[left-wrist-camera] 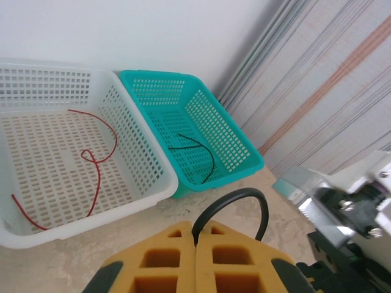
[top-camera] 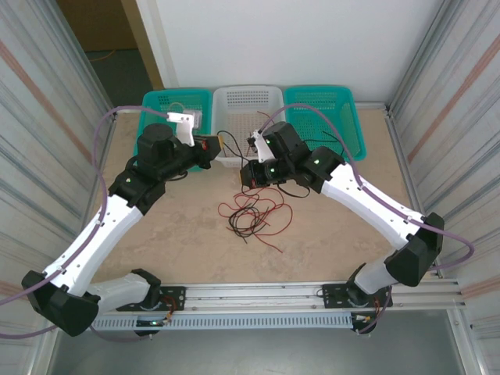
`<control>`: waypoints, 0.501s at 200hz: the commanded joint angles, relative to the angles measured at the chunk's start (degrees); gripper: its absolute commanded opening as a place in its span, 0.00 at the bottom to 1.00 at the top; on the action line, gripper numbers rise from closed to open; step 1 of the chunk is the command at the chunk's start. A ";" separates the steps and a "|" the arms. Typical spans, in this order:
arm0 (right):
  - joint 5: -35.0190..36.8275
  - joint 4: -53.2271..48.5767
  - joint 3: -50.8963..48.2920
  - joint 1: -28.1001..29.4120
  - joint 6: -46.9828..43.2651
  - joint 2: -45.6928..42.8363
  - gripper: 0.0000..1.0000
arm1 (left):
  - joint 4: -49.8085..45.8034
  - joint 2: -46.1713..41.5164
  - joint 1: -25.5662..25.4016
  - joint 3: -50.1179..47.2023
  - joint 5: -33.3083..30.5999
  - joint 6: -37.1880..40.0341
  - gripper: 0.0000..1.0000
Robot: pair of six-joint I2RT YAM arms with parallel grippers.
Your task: Untangle the cables
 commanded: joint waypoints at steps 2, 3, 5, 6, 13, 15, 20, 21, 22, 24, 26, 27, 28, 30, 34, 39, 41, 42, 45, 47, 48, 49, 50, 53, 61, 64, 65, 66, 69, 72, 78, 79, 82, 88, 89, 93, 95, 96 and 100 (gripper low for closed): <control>1.51 -1.97 2.56 -1.09 -2.05 -1.73 0.00 | -2.40 -0.81 -0.08 0.96 -4.36 2.65 0.00; 1.47 -2.00 2.67 -1.18 -2.10 -1.73 0.00 | -2.51 -0.82 -0.08 0.88 -4.56 2.68 0.00; 1.38 -2.07 2.85 -1.33 -2.18 -1.78 0.00 | -2.78 -0.83 -0.08 0.85 -4.84 2.69 0.00; 1.36 -2.14 2.94 -1.43 -2.25 -1.85 0.00 | -2.92 -0.83 -0.08 0.83 -4.97 2.74 0.00; 1.18 -2.53 3.49 -1.99 -2.53 -2.13 0.00 | -3.87 -0.87 -0.01 0.86 -5.75 2.79 0.00; 1.17 -2.62 3.65 -2.15 -2.64 -2.19 0.00 | -4.10 -0.87 0.00 0.91 -5.93 2.79 0.00; 1.11 -2.86 4.01 -2.45 -2.88 -2.32 0.00 | -4.63 -0.82 -0.04 0.93 -6.34 2.57 0.02; 1.05 -2.93 4.05 -2.52 -2.86 -2.34 0.00 | -4.77 -0.83 -0.02 0.96 -6.43 2.55 0.03; 1.07 -3.01 4.11 -2.55 -2.95 -2.34 0.00 | -4.89 -0.83 0.00 1.02 -6.51 2.45 0.04; 1.08 -3.09 4.23 -2.71 -3.01 -2.44 0.00 | -5.09 -0.77 -0.02 0.99 -6.58 2.37 0.05; 1.08 -3.16 4.32 -2.81 -3.06 -2.44 0.00 | -5.24 -0.75 0.00 0.99 -6.75 2.20 0.07; 1.08 -3.17 4.38 -2.87 -3.09 -2.44 0.00 | -5.34 -0.70 0.01 1.03 -6.81 2.10 0.08; 1.08 -3.22 4.45 -2.90 -3.10 -2.48 0.00 | -5.44 -0.68 0.01 1.01 -6.88 2.00 0.09; 1.10 -3.32 4.55 -2.99 -3.11 -2.47 0.00 | -5.62 -0.66 0.01 1.06 -6.91 1.78 0.13; 1.09 -3.51 4.78 -3.14 -3.15 -2.44 0.00 | -5.91 -0.49 0.01 0.93 -7.12 1.23 0.21; 1.08 -3.73 5.10 -3.36 -3.20 -2.45 0.00 | -6.32 -0.36 0.01 0.93 -7.36 0.50 0.34; 1.04 -3.78 5.24 -3.41 -3.20 -2.44 0.00 | -6.43 -0.32 0.05 0.97 -7.45 0.26 0.38; 1.02 -3.83 5.32 -3.44 -3.20 -2.44 0.00 | -6.51 -0.27 0.03 0.98 -7.47 0.07 0.40; 1.12 -3.94 5.56 -3.48 -3.20 -2.45 0.00 | -6.69 -0.16 0.05 0.97 -7.38 -0.40 0.45; 1.20 -4.01 5.69 -3.53 -3.20 -2.49 0.00 | -6.85 -0.09 0.13 0.98 -7.35 -0.67 0.46; 1.32 -3.99 5.77 -3.54 -3.20 -2.51 0.00 | -6.94 -0.07 0.16 0.98 -7.33 -0.74 0.47; 1.38 -4.02 5.85 -3.54 -3.20 -2.52 0.00 | -7.03 -0.01 0.17 1.03 -7.27 -0.91 0.48; 1.40 -4.04 5.94 -3.55 -3.20 -2.52 0.00 | -7.11 0.02 0.22 1.05 -7.24 -1.04 0.49; 1.66 -4.13 6.20 -3.57 -3.28 -2.62 0.00 | -7.30 0.19 0.33 1.05 -7.08 -1.33 0.50; 2.44 -4.23 6.99 -3.76 -3.28 -2.79 0.00 | -7.76 0.39 0.53 1.16 -6.84 -2.07 0.54; 2.75 -4.23 7.44 -3.92 -3.25 -2.85 0.00 | -7.88 0.40 0.58 1.09 -6.86 -2.26 0.55; 2.88 -4.19 7.52 -3.95 -3.22 -2.91 0.00 | -7.93 0.40 0.60 1.04 -6.82 -2.37 0.55; 2.99 -4.17 7.61 -3.97 -3.21 -2.94 0.00 | -7.92 0.44 0.61 1.06 -6.80 -2.43 0.55; 3.39 -4.22 7.99 -4.18 -3.14 -2.96 0.00 | -8.10 0.40 0.69 1.04 -6.93 -2.71 0.56; 3.70 -4.23 8.41 -4.39 -3.19 -3.08 0.00 | -8.23 0.40 0.79 0.96 -6.99 -2.95 0.57; 4.45 -4.32 9.24 -4.98 -3.20 -3.26 0.00 | -8.42 0.35 0.93 0.69 -7.10 -3.45 0.59; 4.57 -4.32 9.39 -5.10 -3.16 -3.29 0.00 | -8.43 0.33 0.95 0.66 -7.16 -3.49 0.59; 4.92 -4.32 9.85 -5.42 -3.12 -3.35 0.00 | -8.59 0.31 1.02 0.41 -7.17 -3.68 0.60; 5.56 -4.31 10.85 -6.35 -3.11 -3.44 0.00 | -8.82 0.20 1.13 -0.06 -7.22 -4.27 0.61; 5.65 -4.32 11.03 -6.53 -3.11 -3.51 0.00 | -8.84 0.17 1.14 -0.15 -7.18 -4.39 0.61; 5.94 -4.32 11.73 -7.22 -3.11 -3.51 0.00 | -8.95 0.08 1.21 -0.50 -7.16 -4.73 0.62; 6.12 -4.32 12.15 -7.50 -3.11 -3.61 0.00 | -9.09 0.05 1.23 -0.68 -7.20 -4.94 0.62; 6.19 -4.32 12.34 -7.59 -3.11 -3.64 0.00 | -9.16 0.01 1.28 -0.77 -7.12 -4.99 0.62; 6.49 -4.28 13.11 -8.57 -3.11 -3.66 0.00 | -9.47 -0.04 1.33 -1.27 -7.13 -5.34 0.63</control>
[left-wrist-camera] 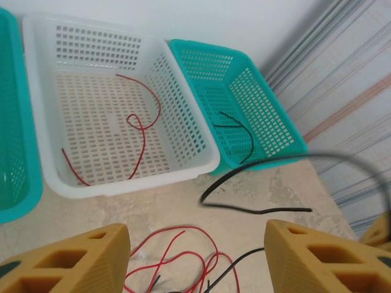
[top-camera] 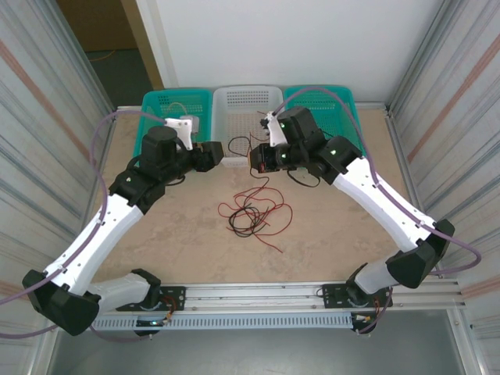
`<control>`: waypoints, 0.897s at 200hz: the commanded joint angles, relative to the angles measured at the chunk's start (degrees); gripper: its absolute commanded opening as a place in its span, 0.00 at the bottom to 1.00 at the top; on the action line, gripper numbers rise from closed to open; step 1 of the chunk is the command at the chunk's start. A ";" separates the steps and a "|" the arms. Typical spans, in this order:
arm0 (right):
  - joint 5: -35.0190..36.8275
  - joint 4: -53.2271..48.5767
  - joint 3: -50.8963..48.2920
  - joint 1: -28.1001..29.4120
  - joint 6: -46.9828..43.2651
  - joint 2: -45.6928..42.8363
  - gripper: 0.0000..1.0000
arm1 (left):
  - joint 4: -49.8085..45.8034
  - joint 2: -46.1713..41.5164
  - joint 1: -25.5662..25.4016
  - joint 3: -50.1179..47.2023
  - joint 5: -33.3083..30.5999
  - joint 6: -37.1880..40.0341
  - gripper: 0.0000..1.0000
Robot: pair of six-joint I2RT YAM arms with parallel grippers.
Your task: Untangle the cables
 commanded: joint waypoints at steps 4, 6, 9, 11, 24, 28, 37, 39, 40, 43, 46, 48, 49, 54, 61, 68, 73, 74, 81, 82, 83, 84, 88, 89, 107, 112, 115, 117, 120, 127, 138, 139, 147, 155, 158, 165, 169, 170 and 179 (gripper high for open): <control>3.89 -0.32 5.84 -4.33 -1.58 -2.34 0.00 | -2.19 -0.36 0.89 -1.57 -1.01 -3.13 0.63; 4.10 -0.37 6.29 -4.74 -1.58 -2.29 0.00 | -2.41 -0.37 0.89 -1.79 -1.01 -3.30 0.63; 4.41 -0.36 6.96 -5.40 -1.58 -2.22 0.00 | -2.66 -0.37 0.97 -1.98 -0.92 -3.43 0.63; 4.67 -0.46 7.42 -5.78 -1.65 -2.16 0.00 | -2.83 -0.37 0.98 -2.11 -0.83 -3.51 0.64; 6.62 -1.06 10.46 -8.51 -1.67 -1.63 0.00 | -4.52 -0.28 1.22 -2.83 -0.60 -4.02 0.64; 7.09 -1.11 11.18 -9.47 -1.67 -1.37 0.00 | -5.04 -0.22 1.32 -3.06 -0.46 -4.20 0.65; 7.75 -1.19 13.03 -11.78 -1.67 -0.86 0.00 | -6.19 -0.07 1.53 -3.45 -0.32 -4.45 0.65; 7.85 -1.20 13.38 -12.25 -1.67 -0.67 0.00 | -6.35 -0.03 1.58 -3.62 -0.20 -4.53 0.65; 7.91 -1.20 13.47 -12.50 -1.67 -0.58 0.00 | -6.47 -0.02 1.63 -3.68 -0.16 -4.56 0.65; 8.09 -1.27 13.55 -13.33 -1.67 -0.32 0.00 | -6.76 0.07 1.72 -3.82 -0.12 -4.76 0.65; 8.15 -1.28 15.46 -14.16 -1.72 0.01 0.00 | -7.05 0.14 1.81 -4.04 0.06 -4.89 0.65; 8.26 -1.29 16.01 -14.56 -1.73 0.10 0.00 | -7.14 0.15 1.85 -4.12 0.20 -4.99 0.65; 8.29 -1.33 16.28 -14.89 -1.74 0.24 0.00 | -7.21 0.15 1.85 -4.19 0.26 -5.01 0.65; 8.45 -1.44 17.31 -16.43 -1.80 0.88 0.00 | -7.46 0.24 1.94 -4.59 0.59 -5.20 0.65; 8.73 -1.74 18.95 -18.33 -1.77 1.81 0.01 | -7.86 0.49 2.03 -5.02 0.99 -5.42 0.64; 8.85 -1.89 20.70 -20.25 -1.76 3.12 0.01 | -8.21 0.72 2.03 -5.32 1.31 -5.47 0.64; 8.68 -2.05 21.79 -21.51 -1.76 3.98 0.01 | -8.53 0.90 2.03 -5.50 1.42 -5.56 0.63; 8.68 -2.07 22.02 -21.75 -1.76 4.25 0.01 | -8.61 0.92 2.03 -5.54 1.44 -5.56 0.63; 8.46 -2.23 23.46 -23.41 -1.85 5.84 0.02 | -9.08 1.20 2.03 -5.63 1.58 -5.67 0.63; 8.44 -2.28 23.69 -23.67 -1.85 6.15 0.02 | -9.15 1.25 2.03 -5.65 1.56 -5.70 0.63; 8.43 -2.27 23.94 -23.97 -1.85 6.39 0.02 | -9.23 1.27 2.03 -5.66 1.55 -5.67 0.62; 8.46 -2.31 24.20 -24.17 -1.85 6.64 0.02 | -9.27 1.33 2.03 -5.67 1.55 -5.66 0.62; 8.46 -2.48 25.02 -25.11 -1.79 7.58 0.02 | -9.50 1.43 2.03 -5.72 1.69 -5.79 0.62; 8.43 -2.54 25.22 -25.35 -1.82 7.85 0.02 | -9.53 1.45 2.03 -5.78 1.66 -5.80 0.62; 7.09 -3.19 29.05 -29.27 -1.94 13.57 0.02 | -10.10 1.91 2.03 -6.01 2.10 -6.12 0.61; 6.54 -3.40 30.19 -30.31 -1.94 15.31 0.02 | -10.11 1.92 2.03 -6.19 2.36 -6.32 0.61; 6.10 -3.63 30.96 -30.93 -1.87 16.42 0.02 | -10.10 1.92 2.03 -6.32 2.57 -6.46 0.61; 5.77 -3.87 31.53 -31.34 -1.81 17.21 0.02 | -10.10 1.98 2.03 -6.36 2.76 -6.57 0.61; 5.31 -4.30 32.47 -31.91 -1.72 18.45 0.02 | -10.12 2.02 2.03 -6.52 3.01 -6.72 0.61; 4.11 -5.29 34.56 -33.14 -1.54 21.40 0.03 | -9.95 2.00 2.03 -6.86 3.52 -7.10 0.61; 3.19 -7.73 38.88 -34.62 -1.50 26.13 0.03 | -9.74 2.05 1.99 -7.78 4.41 -8.00 0.61; 3.17 -7.85 39.27 -34.68 -1.50 26.53 0.03 | -9.70 2.07 2.01 -7.87 4.47 -8.10 0.61; 3.01 -9.44 41.92 -35.40 -1.65 29.56 0.06 | -9.51 2.09 2.03 -8.62 5.01 -8.72 0.61; 2.96 -10.75 44.32 -36.02 -2.01 32.24 0.12 | -9.41 2.24 2.03 -9.59 5.53 -9.29 0.61; 3.04 -11.15 45.04 -36.27 -2.10 33.04 0.14 | -9.40 2.26 2.03 -9.95 5.65 -9.58 0.61; 3.14 -12.06 46.44 -36.74 -2.20 34.95 0.19 | -9.31 2.42 2.03 -10.72 5.96 -10.19 0.61; 3.05 -12.48 47.06 -37.05 -2.20 35.84 0.22 | -9.31 2.52 2.03 -11.16 6.16 -10.58 0.61; 3.01 -12.60 47.18 -37.12 -2.20 36.04 0.23 | -9.31 2.52 2.03 -11.27 6.22 -10.66 0.61; 2.48 -13.63 48.27 -37.73 -2.02 37.35 0.31 | -9.44 2.85 1.99 -12.17 6.56 -11.03 0.61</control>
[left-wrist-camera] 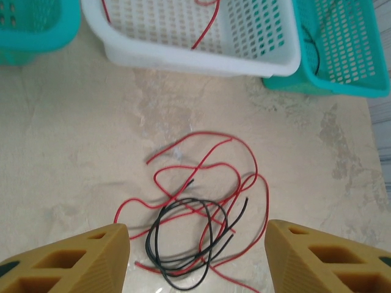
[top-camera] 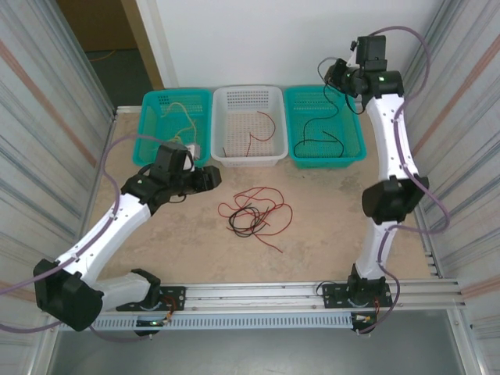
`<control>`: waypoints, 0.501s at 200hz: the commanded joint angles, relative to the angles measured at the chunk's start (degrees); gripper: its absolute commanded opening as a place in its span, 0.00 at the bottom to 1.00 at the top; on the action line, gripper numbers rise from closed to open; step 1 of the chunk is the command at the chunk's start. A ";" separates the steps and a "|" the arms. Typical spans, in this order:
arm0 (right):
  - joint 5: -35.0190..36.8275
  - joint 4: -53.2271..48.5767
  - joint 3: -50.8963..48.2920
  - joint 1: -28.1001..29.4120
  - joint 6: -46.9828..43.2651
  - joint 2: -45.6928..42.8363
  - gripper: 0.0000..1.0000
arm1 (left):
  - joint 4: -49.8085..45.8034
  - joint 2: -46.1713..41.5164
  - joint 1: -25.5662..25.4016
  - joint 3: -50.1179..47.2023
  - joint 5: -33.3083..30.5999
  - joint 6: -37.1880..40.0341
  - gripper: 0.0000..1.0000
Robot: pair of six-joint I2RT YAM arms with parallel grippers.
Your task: Untangle the cables
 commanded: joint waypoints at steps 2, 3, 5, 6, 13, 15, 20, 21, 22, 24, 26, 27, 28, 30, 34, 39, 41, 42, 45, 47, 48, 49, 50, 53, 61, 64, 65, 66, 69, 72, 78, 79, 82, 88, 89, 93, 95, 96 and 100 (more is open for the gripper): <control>-1.92 -6.00 4.87 -1.24 -0.69 2.69 0.33 | -0.31 0.97 0.14 -2.56 2.18 -2.73 0.61; -1.98 -6.06 4.92 -1.28 -0.63 2.77 0.34 | -0.34 1.03 0.09 -2.60 2.19 -2.77 0.61; -2.03 -6.19 4.96 -1.37 -0.59 2.88 0.36 | -0.47 1.19 0.06 -2.75 2.07 -2.78 0.61; -2.04 -6.29 4.97 -1.38 -0.59 2.96 0.37 | -0.51 1.23 0.01 -2.83 2.00 -2.79 0.61; -2.11 -6.76 4.82 -1.58 -0.43 3.05 0.43 | -1.12 1.74 -0.36 -3.06 1.50 -2.77 0.61; -2.06 -6.94 4.81 -1.64 -0.41 2.99 0.46 | -1.32 1.93 -0.45 -3.12 1.30 -2.73 0.61; -2.04 -7.42 4.61 -1.64 -0.49 2.85 0.50 | -1.98 2.45 -0.76 -3.17 0.82 -2.72 0.61; -2.04 -7.43 4.57 -1.65 -0.53 2.81 0.50 | -2.10 2.56 -0.84 -3.18 0.67 -2.72 0.61; -2.04 -7.52 4.55 -1.65 -0.56 2.75 0.50 | -2.24 2.70 -0.88 -3.18 0.51 -2.72 0.61; -2.04 -7.59 4.37 -1.55 -0.62 2.70 0.51 | -2.57 2.97 -1.02 -3.18 0.29 -2.72 0.61; -2.04 -7.72 4.21 -1.50 -0.66 2.57 0.51 | -2.85 3.23 -1.12 -3.13 0.12 -2.65 0.61; -2.09 -7.75 4.11 -1.45 -0.71 2.41 0.51 | -3.02 3.39 -1.15 -3.11 0.02 -2.60 0.61; -2.11 -7.81 4.02 -1.42 -0.73 2.28 0.51 | -3.19 3.56 -1.21 -3.10 -0.08 -2.57 0.61; -2.13 -7.95 3.84 -1.38 -0.77 2.10 0.51 | -3.53 3.84 -1.26 -3.02 -0.19 -2.59 0.61; -2.13 -8.26 3.35 -1.24 -0.88 1.64 0.51 | -4.24 4.52 -1.40 -2.92 -0.38 -2.55 0.61; -2.13 -8.34 2.48 -0.93 -1.19 0.81 0.51 | -4.96 5.30 -1.49 -2.83 -0.46 -2.55 0.60; -2.07 -8.32 2.18 -0.73 -1.37 0.43 0.51 | -5.19 5.66 -1.53 -2.83 -0.51 -2.50 0.60; -2.06 -8.32 1.82 -0.67 -1.46 0.24 0.51 | -5.24 5.88 -1.53 -2.78 -0.47 -2.43 0.60; -1.90 -8.36 0.95 -0.36 -1.71 -0.45 0.51 | -5.47 6.45 -1.59 -2.81 -0.40 -2.38 0.60; -1.81 -8.31 0.41 -0.13 -1.90 -0.91 0.51 | -5.64 6.80 -1.55 -2.82 -0.27 -2.39 0.60; -1.66 -8.27 0.10 0.03 -1.98 -1.18 0.51 | -5.73 6.89 -1.59 -2.82 -0.22 -2.38 0.60; -1.55 -8.25 -0.19 0.11 -2.12 -1.40 0.51 | -5.77 7.11 -1.61 -2.82 -0.20 -2.37 0.60; -1.44 -8.28 -0.51 0.24 -2.23 -1.65 0.51 | -5.84 7.31 -1.62 -2.82 -0.18 -2.37 0.60; -1.10 -8.22 -1.53 0.65 -2.51 -2.51 0.51 | -6.08 7.92 -1.62 -2.82 -0.05 -2.32 0.60; -0.21 -7.70 -4.87 1.95 -3.26 -5.07 0.52 | -6.64 9.48 -1.63 -2.82 0.17 -2.35 0.59; 0.14 -7.54 -6.23 2.53 -3.57 -6.11 0.51 | -6.77 10.05 -1.63 -2.87 0.31 -2.41 0.59; 0.23 -7.44 -6.69 2.72 -3.70 -6.46 0.51 | -6.82 10.27 -1.63 -2.89 0.38 -2.39 0.59; 0.37 -7.40 -7.19 2.90 -3.72 -6.86 0.51 | -6.85 10.43 -1.63 -2.90 0.45 -2.42 0.59; 0.72 -7.23 -8.74 3.50 -3.97 -7.97 0.52 | -6.94 11.01 -1.63 -2.91 0.59 -2.44 0.59; 1.03 -6.82 -10.36 4.16 -4.17 -9.11 0.52 | -7.02 11.61 -1.63 -2.91 0.81 -2.38 0.59; 1.58 -5.91 -14.07 5.36 -4.41 -11.56 0.52 | -7.05 12.61 -1.63 -2.99 0.99 -2.52 0.58; 1.61 -5.75 -14.74 5.67 -4.47 -12.00 0.52 | -7.05 12.70 -1.63 -2.99 1.07 -2.58 0.58; 1.83 -5.17 -16.70 6.43 -4.46 -13.29 0.52 | -7.05 13.19 -1.65 -3.08 1.20 -2.68 0.58; 2.25 -4.02 -20.51 8.01 -4.54 -16.01 0.52 | -6.89 14.14 -1.63 -3.22 1.30 -2.85 0.58; 2.39 -3.79 -21.44 8.23 -4.54 -16.24 0.52 | -6.88 14.25 -1.63 -3.24 1.31 -2.96 0.58; 2.76 -2.84 -24.51 9.32 -4.50 -18.35 0.52 | -6.75 14.78 -1.63 -3.39 1.25 -3.21 0.57; 2.92 -2.29 -26.02 9.90 -4.37 -19.32 0.52 | -6.67 15.04 -1.63 -3.43 1.24 -3.35 0.57; 2.98 -2.01 -26.78 10.18 -4.32 -19.57 0.52 | -6.64 15.14 -1.63 -3.48 1.24 -3.47 0.57; 3.05 -0.92 -30.03 11.33 -4.12 -21.61 0.53 | -6.34 15.54 -1.50 -3.59 1.38 -3.82 0.57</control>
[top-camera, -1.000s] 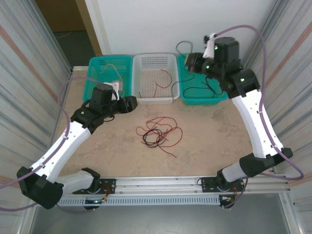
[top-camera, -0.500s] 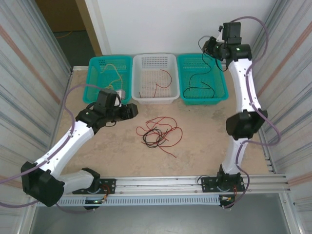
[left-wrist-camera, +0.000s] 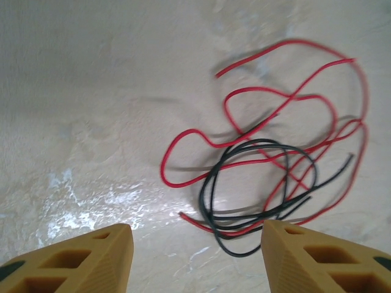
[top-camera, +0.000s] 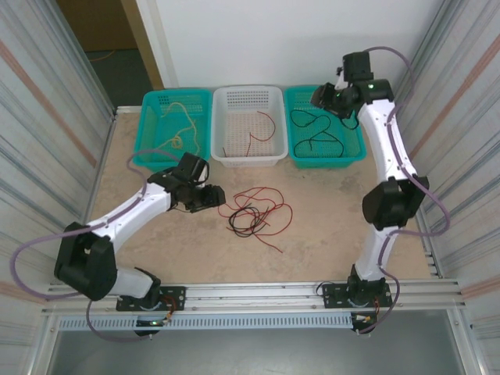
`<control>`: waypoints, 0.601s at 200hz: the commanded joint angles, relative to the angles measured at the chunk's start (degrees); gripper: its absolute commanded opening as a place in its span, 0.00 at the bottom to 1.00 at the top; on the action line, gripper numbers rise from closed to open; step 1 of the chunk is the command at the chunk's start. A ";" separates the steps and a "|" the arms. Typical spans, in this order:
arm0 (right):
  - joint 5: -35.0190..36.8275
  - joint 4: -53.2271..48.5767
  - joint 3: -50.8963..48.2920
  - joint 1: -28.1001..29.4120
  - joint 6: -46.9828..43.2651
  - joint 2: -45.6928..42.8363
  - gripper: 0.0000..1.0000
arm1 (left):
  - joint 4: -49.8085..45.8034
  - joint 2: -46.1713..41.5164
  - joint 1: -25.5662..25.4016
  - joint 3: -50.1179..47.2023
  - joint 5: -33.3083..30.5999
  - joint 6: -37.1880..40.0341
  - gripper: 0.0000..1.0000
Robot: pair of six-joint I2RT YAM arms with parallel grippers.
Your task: Untangle the cables
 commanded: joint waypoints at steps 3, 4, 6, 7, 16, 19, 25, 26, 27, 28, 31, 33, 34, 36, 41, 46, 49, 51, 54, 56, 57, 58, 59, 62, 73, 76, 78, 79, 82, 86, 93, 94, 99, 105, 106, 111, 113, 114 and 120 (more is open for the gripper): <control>2.07 3.90 -14.46 6.38 -1.72 -11.75 0.53 | -1.31 2.41 0.07 -1.13 1.21 -2.07 0.56; 2.09 4.19 -15.28 6.67 -1.63 -12.22 0.53 | -1.21 2.48 0.11 -1.16 1.33 -2.17 0.56; 2.11 4.67 -16.82 7.26 -1.45 -13.08 0.53 | -0.97 2.71 0.18 -1.25 1.51 -2.40 0.56; 2.11 4.96 -17.56 7.55 -1.36 -13.59 0.53 | -0.91 2.76 0.21 -1.31 1.66 -2.51 0.56; 2.35 7.12 -23.77 10.10 -0.20 -16.98 0.54 | 0.68 3.38 0.56 -1.82 2.94 -3.44 0.55; 2.33 7.72 -25.75 10.99 0.20 -18.13 0.54 | 1.23 3.49 0.70 -1.95 3.29 -3.77 0.55; 2.25 8.80 -29.42 12.51 1.16 -20.01 0.54 | 2.13 3.81 0.83 -2.19 3.92 -4.23 0.55; 2.22 9.01 -30.01 12.64 1.35 -20.26 0.54 | 2.31 3.84 0.84 -2.22 3.96 -4.31 0.55; 2.21 9.25 -30.31 12.96 1.53 -20.39 0.54 | 2.48 3.89 0.85 -2.23 3.98 -4.39 0.56; 2.21 9.36 -31.03 13.26 1.62 -20.76 0.54 | 2.62 3.92 0.85 -2.24 3.95 -4.47 0.56; 2.17 9.84 -32.82 14.06 2.35 -21.58 0.54 | 2.92 4.03 0.93 -2.26 4.04 -4.71 0.56; 2.08 10.19 -33.93 14.51 2.86 -22.06 0.54 | 3.10 4.21 0.93 -2.25 4.04 -4.77 0.56; 2.06 10.36 -34.47 14.74 2.99 -22.16 0.54 | 3.14 4.30 0.94 -2.25 4.02 -4.79 0.56; 1.86 10.71 -35.53 15.19 3.51 -22.66 0.54 | 3.29 4.44 0.98 -2.20 4.01 -4.88 0.56; 1.21 11.60 -37.91 16.23 4.48 -23.61 0.54 | 3.50 4.83 1.02 -2.04 3.94 -4.88 0.56; 0.56 12.19 -39.95 17.21 5.32 -24.20 0.54 | 3.69 5.35 1.10 -1.77 3.75 -4.74 0.56; 0.32 12.43 -41.07 17.81 5.92 -24.51 0.54 | 3.79 5.64 1.11 -1.65 3.67 -4.64 0.56; 0.26 12.57 -41.70 18.24 6.28 -24.70 0.54 | 3.80 5.94 1.18 -1.52 3.61 -4.53 0.56; 0.31 12.75 -42.67 18.79 6.72 -24.85 0.53 | 3.86 6.35 1.24 -1.40 3.49 -4.45 0.56; 0.45 12.85 -43.25 19.28 6.97 -24.98 0.53 | 3.88 6.68 1.28 -1.26 3.42 -4.40 0.56; 0.54 12.88 -43.52 19.49 7.07 -24.99 0.53 | 3.93 6.81 1.33 -1.14 3.45 -4.34 0.56; 0.62 12.90 -43.74 19.69 7.16 -25.08 0.53 | 3.95 6.96 1.35 -1.12 3.42 -4.27 0.56; 0.67 12.95 -44.03 19.92 7.25 -25.08 0.53 | 3.97 7.13 1.36 -1.11 3.36 -4.24 0.55; 0.89 12.99 -44.64 20.49 7.45 -25.16 0.53 | 3.97 7.56 1.45 -0.88 3.32 -4.12 0.55; 1.93 12.74 -46.25 22.11 8.01 -25.16 0.53 | 4.27 9.51 1.81 -0.28 3.93 -3.75 0.53; 2.06 12.55 -46.48 22.41 8.18 -25.05 0.53 | 4.43 10.07 1.89 -0.12 4.11 -3.70 0.53; 2.10 12.49 -46.62 22.52 8.21 -24.97 0.52 | 4.49 10.32 1.95 -0.02 4.29 -3.55 0.52; 2.11 12.44 -46.65 22.61 8.26 -24.94 0.52 | 4.54 10.47 1.97 0.01 4.37 -3.57 0.52; 2.07 12.32 -46.76 22.68 8.42 -24.88 0.52 | 4.62 11.02 1.99 0.18 4.60 -3.52 0.51; 2.03 12.19 -46.86 22.82 8.56 -24.71 0.52 | 4.74 11.65 1.99 0.37 4.81 -3.43 0.50; 1.96 12.04 -46.83 22.87 8.78 -24.57 0.51 | 4.93 12.51 1.99 0.64 5.01 -3.33 0.49; 1.95 12.04 -46.85 22.87 8.81 -24.61 0.51 | 4.98 12.62 1.99 0.65 4.99 -3.32 0.49; 1.94 12.03 -46.74 22.86 8.88 -24.48 0.51 | 5.30 13.08 1.99 0.66 5.14 -3.32 0.48; 1.79 12.27 -46.61 22.87 8.99 -24.52 0.51 | 5.73 13.43 1.99 0.59 5.23 -3.32 0.48; 1.73 12.33 -46.56 22.87 9.00 -24.41 0.51 | 5.86 13.48 1.99 0.58 5.28 -3.32 0.48; 1.56 12.62 -46.37 22.90 9.08 -24.40 0.51 | 6.38 13.73 1.99 0.41 5.40 -3.26 0.47; 1.47 12.68 -46.28 22.92 9.09 -24.39 0.51 | 6.71 13.89 1.99 0.35 5.45 -3.22 0.47; 1.44 12.75 -46.27 22.90 9.10 -24.34 0.51 | 6.79 13.93 1.99 0.28 5.48 -3.18 0.47; 1.25 12.97 -45.89 22.87 9.18 -24.21 0.51 | 7.61 14.32 1.99 0.14 5.67 -3.15 0.45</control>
